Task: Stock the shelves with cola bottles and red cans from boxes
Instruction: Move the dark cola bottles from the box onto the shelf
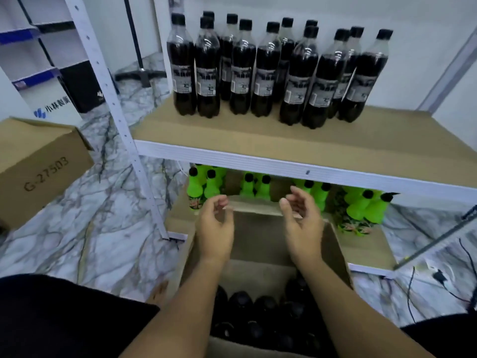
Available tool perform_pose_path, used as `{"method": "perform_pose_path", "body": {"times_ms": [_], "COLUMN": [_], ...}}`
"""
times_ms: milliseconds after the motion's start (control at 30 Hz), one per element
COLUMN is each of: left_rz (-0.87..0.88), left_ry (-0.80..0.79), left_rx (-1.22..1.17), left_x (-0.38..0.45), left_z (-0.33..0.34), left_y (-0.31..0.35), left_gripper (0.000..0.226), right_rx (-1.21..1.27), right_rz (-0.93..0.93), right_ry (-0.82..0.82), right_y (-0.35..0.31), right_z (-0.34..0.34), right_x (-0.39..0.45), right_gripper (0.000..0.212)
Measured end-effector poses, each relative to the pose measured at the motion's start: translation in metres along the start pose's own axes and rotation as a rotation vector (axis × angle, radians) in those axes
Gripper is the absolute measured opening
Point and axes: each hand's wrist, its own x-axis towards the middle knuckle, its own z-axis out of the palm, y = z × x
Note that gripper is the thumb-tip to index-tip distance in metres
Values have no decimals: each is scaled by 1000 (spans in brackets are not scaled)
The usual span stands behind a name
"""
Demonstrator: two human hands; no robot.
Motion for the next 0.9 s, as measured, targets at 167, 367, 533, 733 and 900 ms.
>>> {"method": "perform_pose_path", "body": {"times_ms": [167,367,533,733,900], "left_rz": [-322,-491,-523,-497,-432], "left_ry": [109,66,115,231,253], "left_rx": [182,293,357,376,355], "left_x": [-51,-50,-30,-23,-29], "left_z": [20,33,46,54,51], "left_y": [-43,-78,-107,-127,-132], "left_gripper": [43,59,65,50,43], "right_rx": [-213,-465,-551,-636,-645], "right_rz": [311,608,627,630,642], "right_ry": [230,233,149,146,145], "right_y": [72,112,139,147,149], "right_z": [-46,-68,-68,-66,-66], "right_x": [-48,-60,-62,-51,-52], "right_gripper": [40,53,43,32,31]}}
